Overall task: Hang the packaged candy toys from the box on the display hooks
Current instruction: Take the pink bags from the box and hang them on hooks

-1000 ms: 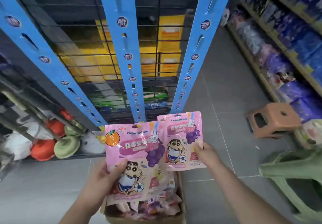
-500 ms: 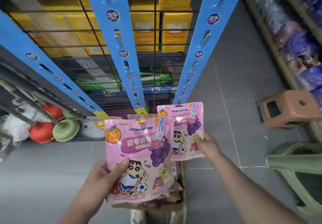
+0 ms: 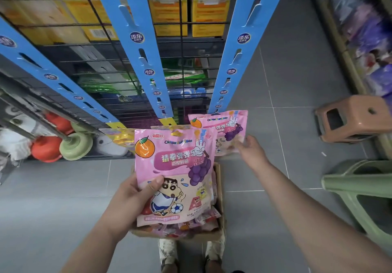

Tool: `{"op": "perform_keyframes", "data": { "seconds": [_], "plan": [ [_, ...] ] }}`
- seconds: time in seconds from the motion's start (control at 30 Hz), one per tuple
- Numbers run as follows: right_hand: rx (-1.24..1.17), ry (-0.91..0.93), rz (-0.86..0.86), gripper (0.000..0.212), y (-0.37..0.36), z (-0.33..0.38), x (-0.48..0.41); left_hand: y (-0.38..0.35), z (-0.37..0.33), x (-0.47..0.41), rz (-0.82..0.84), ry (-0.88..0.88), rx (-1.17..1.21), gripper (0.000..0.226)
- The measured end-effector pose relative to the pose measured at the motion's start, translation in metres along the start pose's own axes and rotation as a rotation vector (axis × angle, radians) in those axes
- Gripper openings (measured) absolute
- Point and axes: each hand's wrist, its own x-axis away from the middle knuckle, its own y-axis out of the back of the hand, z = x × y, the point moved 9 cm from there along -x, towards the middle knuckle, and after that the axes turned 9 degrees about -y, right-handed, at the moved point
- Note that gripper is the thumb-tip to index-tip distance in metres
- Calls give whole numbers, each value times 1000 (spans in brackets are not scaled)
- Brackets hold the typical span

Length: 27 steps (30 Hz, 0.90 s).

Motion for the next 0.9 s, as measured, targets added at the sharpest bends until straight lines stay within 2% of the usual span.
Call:
{"op": "perform_keyframes", "data": {
  "seconds": [0.07,0.1,0.2,0.33,0.47,0.67,0.9],
  "plan": [
    [35,-3,21,52,8,3,13,-8,0,-6,-5,3,9,28],
    [32,7,38,56,13,9,25,-14,-1,-9,6,5,6,28],
    [-119,129,200,42,22,34,78,-35,-9,-19,58,-11,-11,29],
    [-201,206,438,52,19,48,141,-64,-23,-29,112,-35,-7,33],
    [-214,195,276,70,30,35,137,-84,-35,-37,122,-61,-16,31],
    [-213,230,69,69,49,38,122,-101,-50,-53,71,-178,-112,22],
    [-215,271,54,69,54,51,104,-103,-50,-72,-8,-202,-126,26]
  ]
}}
